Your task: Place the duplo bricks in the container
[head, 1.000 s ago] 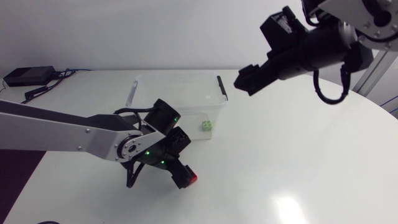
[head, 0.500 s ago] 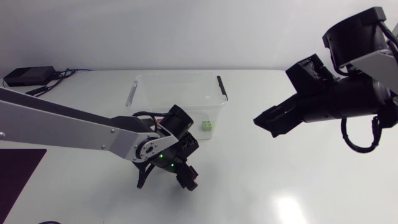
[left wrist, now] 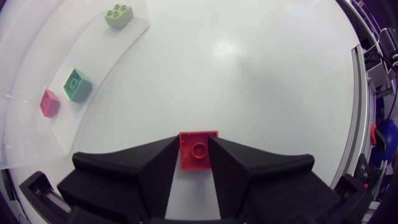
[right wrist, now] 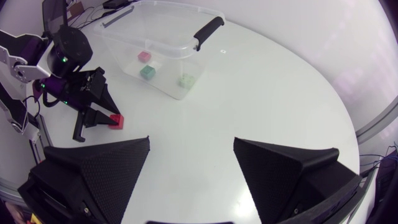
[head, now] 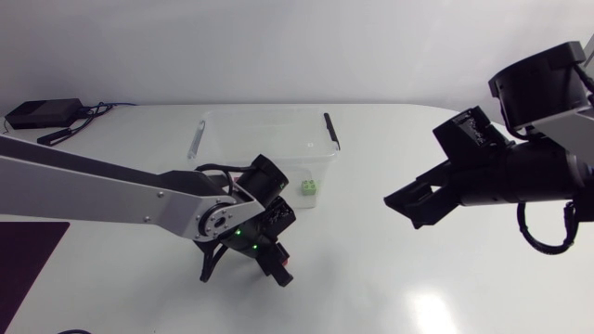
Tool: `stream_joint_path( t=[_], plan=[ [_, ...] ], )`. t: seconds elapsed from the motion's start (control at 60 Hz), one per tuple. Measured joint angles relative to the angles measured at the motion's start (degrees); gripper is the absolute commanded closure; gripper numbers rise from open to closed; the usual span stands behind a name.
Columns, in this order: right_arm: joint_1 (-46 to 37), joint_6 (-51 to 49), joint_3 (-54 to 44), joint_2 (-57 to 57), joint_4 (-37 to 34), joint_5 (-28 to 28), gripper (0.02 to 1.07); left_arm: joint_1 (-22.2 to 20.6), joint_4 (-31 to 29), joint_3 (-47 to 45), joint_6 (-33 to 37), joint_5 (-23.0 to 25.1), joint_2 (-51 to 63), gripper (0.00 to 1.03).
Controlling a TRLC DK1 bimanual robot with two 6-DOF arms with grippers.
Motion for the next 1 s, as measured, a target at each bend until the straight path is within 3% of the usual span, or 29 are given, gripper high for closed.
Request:
stream_joint_path(
  t=[0.033, 0.067, 0.183, 0.333, 0.717, 1.0],
  plan=[
    [0.0, 0.0, -0.3, -0.1, 0.0, 0.0, 0.1, 0.0, 0.0, 0.0, 0.0, 0.0, -0.3, 0.45],
    [0.0, 0.0, -0.5, -0.2, 0.0, 0.0, 0.1, 0.0, 0.0, 0.0, 0.0, 0.0, -0.5, 0.36],
    [0.0, 0.0, -0.6, -0.3, 0.0, 0.0, 0.1, 0.0, -0.4, 0.0, 0.0, 0.0, -0.6, 0.26],
    [0.1, 0.0, -0.6, -0.4, 0.0, 0.0, 0.1, 0.0, -2.0, 0.0, 0.0, 0.0, -1.4, 0.21],
    [0.2, 0.0, -0.8, -1.1, -0.1, 0.0, 0.09, -0.4, -2.4, -0.2, -0.5, 0.0, -3.3, 0.21],
    [0.5, 0.0, -2.5, -1.1, -0.2, -0.1, 0.09, -0.5, -2.5, -1.7, 4.6, 1.2, -2.0, 0.22]
  ],
)
